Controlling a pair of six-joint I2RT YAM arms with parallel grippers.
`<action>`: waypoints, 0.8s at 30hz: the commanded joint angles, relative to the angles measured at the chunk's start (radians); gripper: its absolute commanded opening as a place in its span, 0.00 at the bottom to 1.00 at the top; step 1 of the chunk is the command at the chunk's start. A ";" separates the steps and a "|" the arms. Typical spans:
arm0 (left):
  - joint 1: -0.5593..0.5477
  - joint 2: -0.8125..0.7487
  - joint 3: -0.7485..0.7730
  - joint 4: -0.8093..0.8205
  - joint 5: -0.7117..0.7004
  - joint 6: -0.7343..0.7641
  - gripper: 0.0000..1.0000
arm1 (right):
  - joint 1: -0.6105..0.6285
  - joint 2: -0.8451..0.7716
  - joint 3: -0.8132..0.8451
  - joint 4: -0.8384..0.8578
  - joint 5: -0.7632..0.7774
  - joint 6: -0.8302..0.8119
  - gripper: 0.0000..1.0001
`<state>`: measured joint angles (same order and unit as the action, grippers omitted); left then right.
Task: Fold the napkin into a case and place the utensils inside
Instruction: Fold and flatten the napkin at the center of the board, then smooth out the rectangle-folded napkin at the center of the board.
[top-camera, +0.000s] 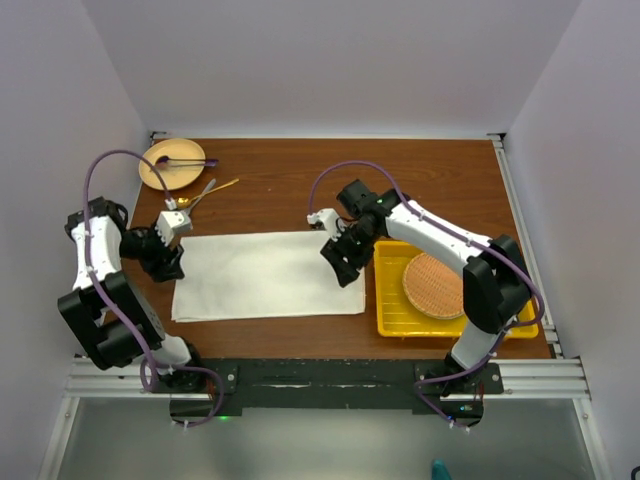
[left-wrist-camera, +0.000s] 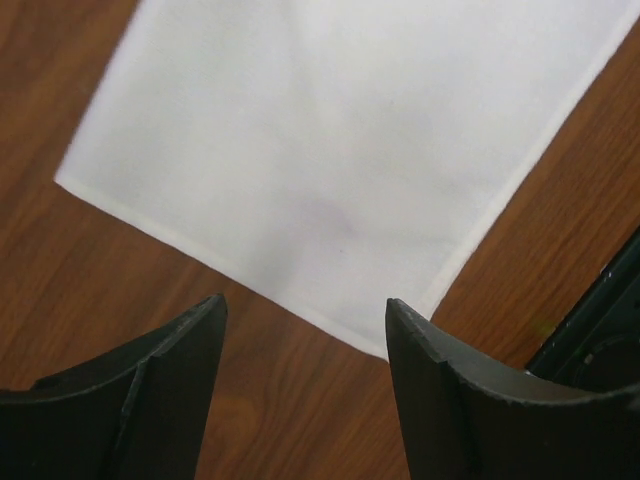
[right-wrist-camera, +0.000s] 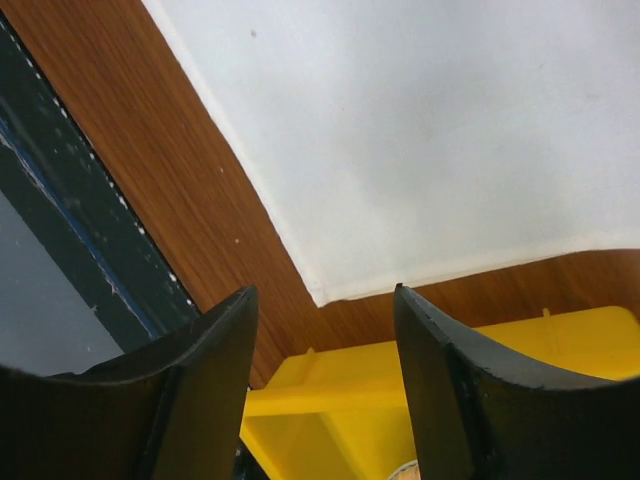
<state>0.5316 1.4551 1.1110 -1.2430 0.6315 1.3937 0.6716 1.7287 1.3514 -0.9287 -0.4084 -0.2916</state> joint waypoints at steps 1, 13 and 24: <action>-0.030 -0.021 -0.022 0.103 0.117 -0.163 0.67 | -0.004 0.050 0.074 0.050 -0.012 0.040 0.65; -0.119 -0.048 -0.158 0.557 0.249 -0.700 0.80 | -0.089 0.322 0.300 0.146 -0.076 0.104 0.90; -0.174 0.073 -0.188 0.832 0.287 -1.113 1.00 | -0.102 0.486 0.492 0.169 -0.084 0.063 0.91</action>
<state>0.3359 1.5234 0.9092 -0.5320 0.8436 0.4530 0.5747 2.2089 1.7687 -0.7876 -0.4427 -0.2054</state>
